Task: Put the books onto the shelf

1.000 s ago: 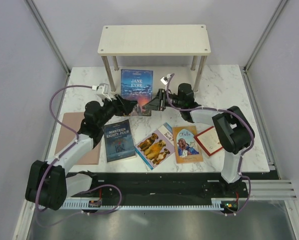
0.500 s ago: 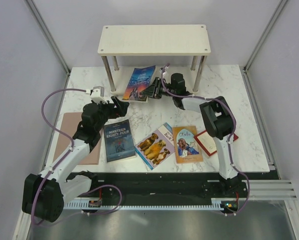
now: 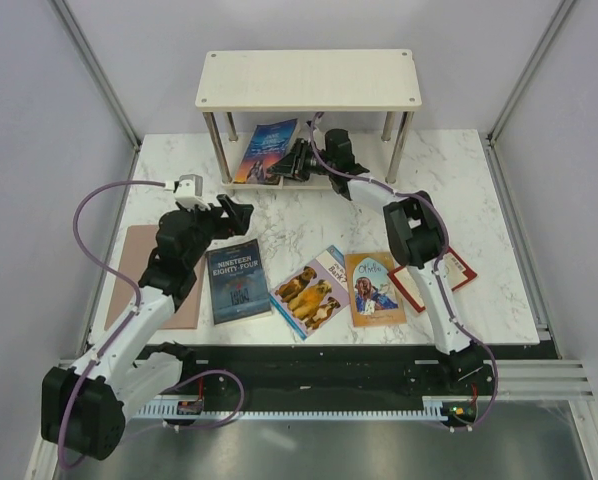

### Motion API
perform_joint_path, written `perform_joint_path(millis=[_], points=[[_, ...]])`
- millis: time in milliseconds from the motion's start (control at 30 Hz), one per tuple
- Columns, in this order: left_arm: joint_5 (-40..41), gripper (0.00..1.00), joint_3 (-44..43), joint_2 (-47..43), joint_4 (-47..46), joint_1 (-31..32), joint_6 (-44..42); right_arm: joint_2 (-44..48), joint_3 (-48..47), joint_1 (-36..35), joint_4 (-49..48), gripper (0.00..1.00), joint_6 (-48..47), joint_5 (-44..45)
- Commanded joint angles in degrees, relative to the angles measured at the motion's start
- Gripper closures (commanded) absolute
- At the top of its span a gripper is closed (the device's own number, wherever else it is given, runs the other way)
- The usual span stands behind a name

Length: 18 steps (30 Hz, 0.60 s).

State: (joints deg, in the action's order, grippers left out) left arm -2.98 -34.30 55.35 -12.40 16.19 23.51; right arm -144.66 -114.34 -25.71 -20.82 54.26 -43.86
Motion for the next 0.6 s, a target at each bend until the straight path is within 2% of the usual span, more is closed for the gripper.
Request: perform_joint_path(millis=[0, 233, 567], points=[[1.1, 0.09, 0.5, -3.1, 0.6, -0.5, -2.8, 0.1, -11.3, -0.3, 3.2, 1.00, -4.8, -1.1], [-0.7, 0.09, 0.6, -3.5, 1.5, -0.5, -2.5, -2.0, -17.6, -0.5, 15.2, 1.00, -9.5, 2.4], [-2.6, 0.09, 1.4, -3.3, 1.3, -0.5, -1.8, -4.0, -18.2, -0.7, 18.7, 0.98, -9.7, 7.4]])
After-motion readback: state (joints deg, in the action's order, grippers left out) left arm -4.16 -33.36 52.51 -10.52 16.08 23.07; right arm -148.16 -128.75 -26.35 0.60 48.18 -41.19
